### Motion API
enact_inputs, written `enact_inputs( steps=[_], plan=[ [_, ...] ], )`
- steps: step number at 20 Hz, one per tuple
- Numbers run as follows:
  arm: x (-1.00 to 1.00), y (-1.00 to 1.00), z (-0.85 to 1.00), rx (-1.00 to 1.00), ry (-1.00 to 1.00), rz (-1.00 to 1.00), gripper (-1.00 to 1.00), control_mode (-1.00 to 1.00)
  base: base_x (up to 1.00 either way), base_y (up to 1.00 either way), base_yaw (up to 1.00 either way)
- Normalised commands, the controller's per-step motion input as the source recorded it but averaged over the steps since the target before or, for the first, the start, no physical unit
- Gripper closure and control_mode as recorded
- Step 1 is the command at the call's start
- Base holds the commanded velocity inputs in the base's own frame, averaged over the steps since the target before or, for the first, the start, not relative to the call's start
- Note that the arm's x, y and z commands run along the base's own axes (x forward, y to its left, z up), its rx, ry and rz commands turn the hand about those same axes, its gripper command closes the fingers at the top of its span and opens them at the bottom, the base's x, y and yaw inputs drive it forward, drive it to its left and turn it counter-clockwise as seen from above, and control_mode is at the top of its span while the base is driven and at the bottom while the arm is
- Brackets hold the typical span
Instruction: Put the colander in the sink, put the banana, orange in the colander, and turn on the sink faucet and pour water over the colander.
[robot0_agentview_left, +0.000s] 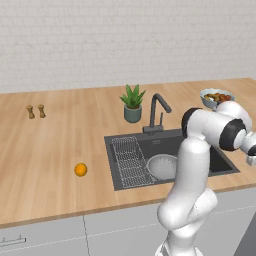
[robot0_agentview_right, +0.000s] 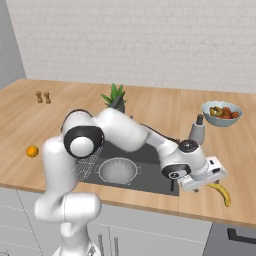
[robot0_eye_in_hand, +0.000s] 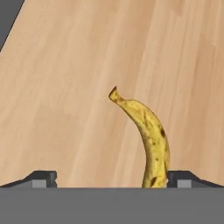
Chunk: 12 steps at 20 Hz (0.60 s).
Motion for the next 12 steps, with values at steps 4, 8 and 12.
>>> enact_inputs(
  steps=[4,8,12],
  plan=[
    [0.00,-0.28,-0.28,0.00,0.08,0.11,-1.00,-1.00,0.00,0.00,0.00],
    [0.04,-0.42,-0.03,0.01,0.00,0.10,-1.00,-1.00,0.00,0.00,0.00],
    [0.02,-0.44,0.01,0.00,0.00,0.09,-1.00,-1.00,0.00,0.00,0.00]
  ],
)
